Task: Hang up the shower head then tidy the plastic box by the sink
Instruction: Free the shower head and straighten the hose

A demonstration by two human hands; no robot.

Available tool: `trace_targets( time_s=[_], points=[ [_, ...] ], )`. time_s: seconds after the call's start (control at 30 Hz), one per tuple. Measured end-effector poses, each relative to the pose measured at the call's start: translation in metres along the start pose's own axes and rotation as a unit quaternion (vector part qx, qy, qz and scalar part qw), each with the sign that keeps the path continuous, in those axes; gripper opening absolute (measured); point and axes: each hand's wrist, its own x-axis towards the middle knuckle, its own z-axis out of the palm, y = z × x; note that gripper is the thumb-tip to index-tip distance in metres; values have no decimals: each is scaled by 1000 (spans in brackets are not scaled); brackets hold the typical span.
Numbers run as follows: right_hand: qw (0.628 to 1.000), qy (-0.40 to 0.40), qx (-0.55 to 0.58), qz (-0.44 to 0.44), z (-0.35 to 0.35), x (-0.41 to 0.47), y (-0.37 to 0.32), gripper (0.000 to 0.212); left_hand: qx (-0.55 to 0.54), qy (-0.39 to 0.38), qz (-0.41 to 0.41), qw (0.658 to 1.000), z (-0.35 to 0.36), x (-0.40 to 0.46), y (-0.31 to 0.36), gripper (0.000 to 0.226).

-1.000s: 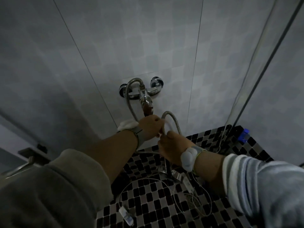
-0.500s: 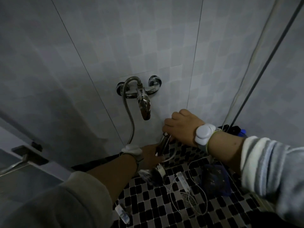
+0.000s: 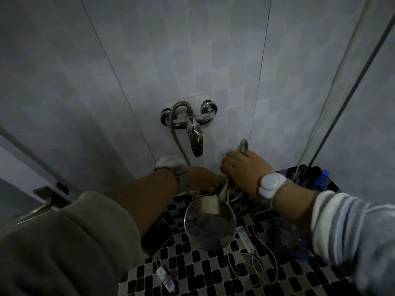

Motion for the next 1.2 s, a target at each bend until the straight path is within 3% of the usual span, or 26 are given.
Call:
trace_targets(
  time_s=[0.1,0.17,0.33,0.4,0.5,0.6,0.67,0.83,1.0,1.13,1.2],
  points=[
    [990,28,123,58,1,-10,24,29,-115,0,-32,993,-24,-17,3,51],
    [971,29,201,126,2,-17,31,36,-137,26,-62,988,-37,-24,-2,58],
    [872,13,416,256,-10,-20,33,35,-168,138,-143,966,-51,-27,-26,42],
    [853,7,423,306,-12,-10,32,32,-166,148,-154,963,-48,-28,-30,45],
    [785,42,486,382,-17,-2,30,39,-183,173,-150,956,-41,-26,-28,44],
    [746,57,513,420,-23,0,31,12,-165,188,-133,959,-36,-24,-26,40],
    [740,46,515,430,-23,-2,29,19,-133,205,-104,964,-31,-22,-27,36],
    [704,111,513,478,-16,-9,23,38,-73,192,-79,976,-24,-23,-25,45],
    [655,129,540,513,-12,-12,19,35,-29,208,-65,976,-19,-16,-23,35],
    [600,137,579,535,5,-9,19,21,-4,236,-76,969,-17,-13,-34,31],
    [556,141,602,556,14,-6,19,24,1,246,-94,965,-18,-13,-40,36]
  ],
)
